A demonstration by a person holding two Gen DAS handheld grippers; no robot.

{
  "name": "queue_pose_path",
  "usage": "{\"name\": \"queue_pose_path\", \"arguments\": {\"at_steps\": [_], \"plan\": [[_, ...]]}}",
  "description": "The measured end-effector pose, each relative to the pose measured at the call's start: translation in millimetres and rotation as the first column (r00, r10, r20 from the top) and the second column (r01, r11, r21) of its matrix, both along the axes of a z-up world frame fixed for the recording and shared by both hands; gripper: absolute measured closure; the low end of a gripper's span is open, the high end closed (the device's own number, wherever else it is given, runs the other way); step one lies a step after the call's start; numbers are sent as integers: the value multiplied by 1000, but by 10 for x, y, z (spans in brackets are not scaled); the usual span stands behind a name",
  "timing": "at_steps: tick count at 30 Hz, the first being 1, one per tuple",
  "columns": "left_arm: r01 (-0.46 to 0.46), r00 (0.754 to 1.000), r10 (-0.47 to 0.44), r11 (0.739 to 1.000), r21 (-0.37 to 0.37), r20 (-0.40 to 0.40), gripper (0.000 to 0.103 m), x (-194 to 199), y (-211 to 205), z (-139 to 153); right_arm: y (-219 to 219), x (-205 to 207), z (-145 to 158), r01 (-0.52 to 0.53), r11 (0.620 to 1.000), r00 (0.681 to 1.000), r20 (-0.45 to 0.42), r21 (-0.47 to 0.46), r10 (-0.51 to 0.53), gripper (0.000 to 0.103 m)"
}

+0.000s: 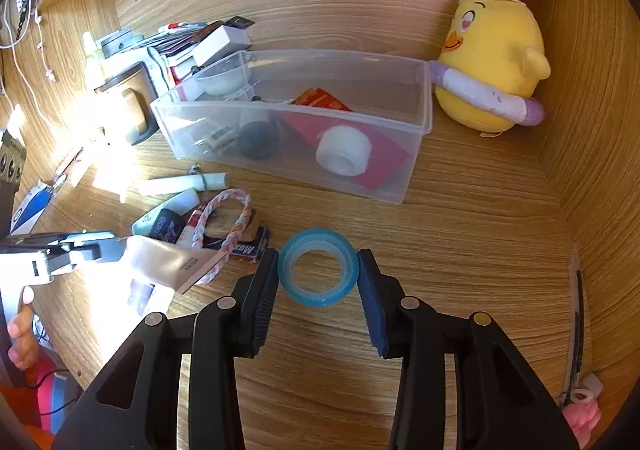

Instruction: Organize objects

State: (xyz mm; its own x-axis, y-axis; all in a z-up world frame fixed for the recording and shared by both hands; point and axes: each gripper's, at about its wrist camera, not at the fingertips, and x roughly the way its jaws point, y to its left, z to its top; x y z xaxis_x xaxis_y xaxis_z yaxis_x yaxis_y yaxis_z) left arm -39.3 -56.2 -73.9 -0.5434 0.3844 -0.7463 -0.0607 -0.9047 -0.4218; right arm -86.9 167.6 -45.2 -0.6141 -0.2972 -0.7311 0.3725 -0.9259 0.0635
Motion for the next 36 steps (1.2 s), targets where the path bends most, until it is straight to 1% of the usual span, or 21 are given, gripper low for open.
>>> {"name": "queue_pose_path", "arguments": {"at_steps": [1,7,15,21,22,23,25,28,30,32,34,36], "plan": [[12,1000,-12,1000,18,-9,70,3,13,3,-15,11,-7,-5,1000,1000,2,0,5,67],[3,999,-4,999,-33,-49,72,46,69,49,-114,78,-25,-35,999,999,3,5,35,67],[-18,994,13,999,-42,-111,74,48,29,247,-119,84,56,-37,999,999,-17,-11,37,67],[-29,988,25,999,-25,-154,75,-10,16,372,-73,44,127,-18,1000,999,-42,-12,18,67],[-33,987,28,999,-28,-161,96,-22,10,393,-56,35,127,-11,1000,999,-44,-10,11,67],[-27,988,22,999,-33,-156,103,-47,15,402,-40,25,124,-5,1000,999,-44,-9,4,67],[-25,987,22,1000,-19,-159,103,-83,6,420,4,3,117,13,1000,999,-44,-3,-13,67],[-23,988,15,998,-53,-156,103,-144,43,430,88,-32,116,38,999,999,-38,-8,-39,67],[-2,989,-8,998,-69,-147,103,-180,91,432,143,-48,120,55,998,998,-41,-4,-55,67],[20,989,-35,995,-101,-147,103,-200,163,448,195,-70,125,72,997,996,-46,3,-72,67],[32,987,-52,991,-132,-149,102,-219,238,466,250,-92,132,88,996,995,-50,6,-88,67],[52,986,-76,986,-159,-147,98,-254,307,473,293,-110,136,99,995,994,-50,1,-99,67]]}}
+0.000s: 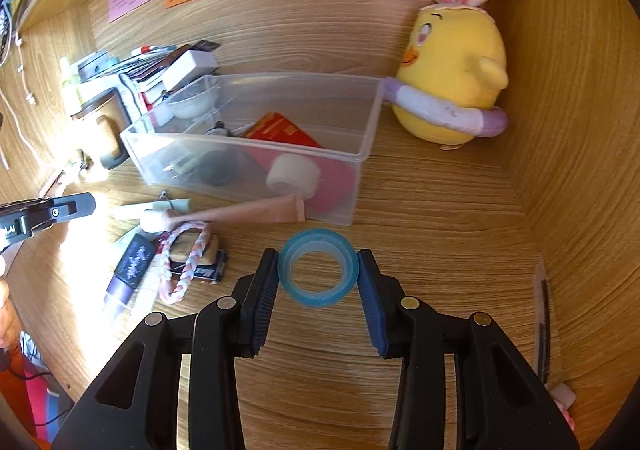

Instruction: Organize objects

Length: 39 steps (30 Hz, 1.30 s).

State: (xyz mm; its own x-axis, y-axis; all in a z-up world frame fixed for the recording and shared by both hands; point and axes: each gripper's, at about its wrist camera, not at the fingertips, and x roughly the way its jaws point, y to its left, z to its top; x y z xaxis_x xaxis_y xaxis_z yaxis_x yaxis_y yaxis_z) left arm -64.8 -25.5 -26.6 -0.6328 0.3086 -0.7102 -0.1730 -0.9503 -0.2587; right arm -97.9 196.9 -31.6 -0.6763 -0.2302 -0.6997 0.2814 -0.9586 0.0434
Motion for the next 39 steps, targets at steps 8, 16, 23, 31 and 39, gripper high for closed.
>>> {"name": "queue_pose_path", "arguments": {"at_steps": [8,16,23,31,39], "plan": [[4,997,-1,999,-50,72,62,-213,92,-191,75,-40,75,7,1000,1000,-22,-13,-7,67],[-31,990,37,999,-42,139,58,-284,-58,-409,-1,-117,216,-14,1000,998,-62,-12,14,67],[-36,986,40,999,-27,165,58,-365,-163,-500,-111,-196,386,-39,999,994,-107,-16,37,67],[19,989,-4,995,-95,150,58,-395,-44,-499,-234,-442,482,-61,998,991,-120,-11,59,67],[41,992,-21,987,-158,125,81,-405,50,-501,-359,-747,502,-80,997,992,-99,0,79,67]]}}
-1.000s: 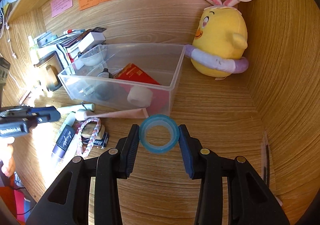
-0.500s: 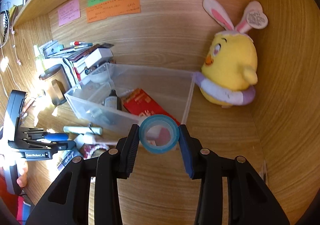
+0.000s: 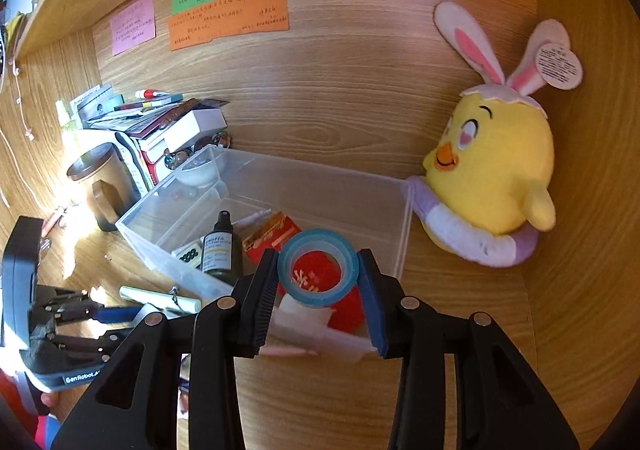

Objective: Organize objects
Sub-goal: 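Grasp the light green bottle with the left gripper while the right releases the tape roll into the box, then place the light green bottle into the clear box and open the left gripper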

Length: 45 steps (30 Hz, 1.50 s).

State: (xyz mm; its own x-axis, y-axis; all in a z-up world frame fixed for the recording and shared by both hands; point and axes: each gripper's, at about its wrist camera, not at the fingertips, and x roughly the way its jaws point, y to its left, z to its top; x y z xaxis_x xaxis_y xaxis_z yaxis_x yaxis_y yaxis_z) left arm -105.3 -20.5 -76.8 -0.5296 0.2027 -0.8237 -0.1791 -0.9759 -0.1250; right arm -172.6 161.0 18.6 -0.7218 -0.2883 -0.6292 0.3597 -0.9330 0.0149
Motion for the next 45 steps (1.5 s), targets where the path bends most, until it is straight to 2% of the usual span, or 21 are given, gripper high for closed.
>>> {"name": "queue_pose_path", "arguments": {"at_steps": [7,15,25,33,38,45], "plan": [[-26,999,26,1000,2,-34,81,86,-2,66,-143,-193,-38,-14,999,1000,12,45,14,67],[-48,992,54,997,53,-110,89,125,-103,375,-289,-357,-216,-31,997,998,57,66,28,67],[-68,975,86,994,90,-203,89,38,-159,748,-438,-456,-376,-57,995,994,101,80,49,67],[-107,952,135,987,116,-274,89,-158,-263,1076,-417,-477,-393,-56,996,992,115,62,48,67],[-119,950,146,987,112,-274,89,-347,-271,1109,-382,-500,-389,-49,998,991,123,51,43,59],[-148,955,158,987,56,-252,89,-592,-205,990,-314,-437,-293,-43,998,994,103,36,39,55]]}}
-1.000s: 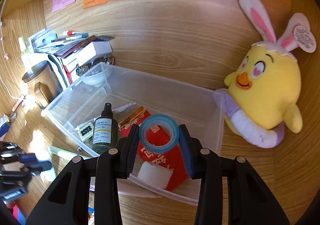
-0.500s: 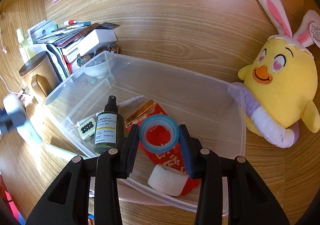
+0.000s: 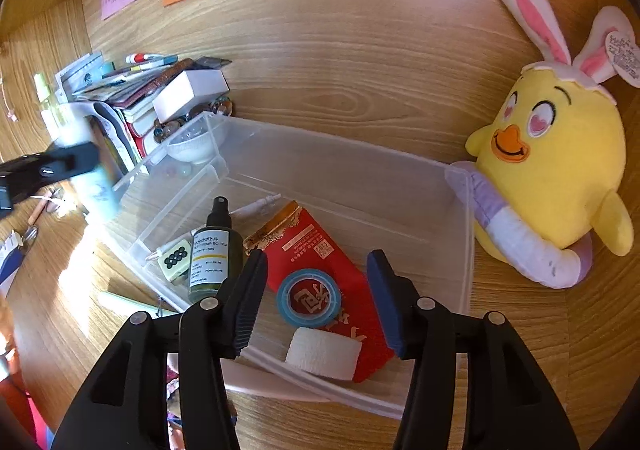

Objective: Organize objects
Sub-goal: 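Place the light green bottle into the clear box and open the left gripper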

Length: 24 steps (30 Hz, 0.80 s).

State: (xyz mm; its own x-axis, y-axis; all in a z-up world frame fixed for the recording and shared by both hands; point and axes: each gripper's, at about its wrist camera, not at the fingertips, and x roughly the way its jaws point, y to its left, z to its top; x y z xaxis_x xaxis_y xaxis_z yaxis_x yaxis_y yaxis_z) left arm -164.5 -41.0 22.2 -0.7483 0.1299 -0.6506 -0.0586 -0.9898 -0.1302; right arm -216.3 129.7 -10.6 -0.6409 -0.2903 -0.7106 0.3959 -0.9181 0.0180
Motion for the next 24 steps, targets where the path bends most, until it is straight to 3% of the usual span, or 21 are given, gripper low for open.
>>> {"name": "queue_pose_path", "arguments": {"at_steps": [5,16,24], "plan": [[-3,999,4,1000,-15,34,89,-110,13,-142,65,155,135,-10,1000,999,-37,-24,9,46],[10,996,-10,1000,-4,86,89,-181,58,-318,79,628,224,-53,997,996,-70,-49,49,46],[25,995,-23,1000,-15,102,87,-139,141,-332,33,828,95,-61,997,997,-45,-42,59,46]]}}
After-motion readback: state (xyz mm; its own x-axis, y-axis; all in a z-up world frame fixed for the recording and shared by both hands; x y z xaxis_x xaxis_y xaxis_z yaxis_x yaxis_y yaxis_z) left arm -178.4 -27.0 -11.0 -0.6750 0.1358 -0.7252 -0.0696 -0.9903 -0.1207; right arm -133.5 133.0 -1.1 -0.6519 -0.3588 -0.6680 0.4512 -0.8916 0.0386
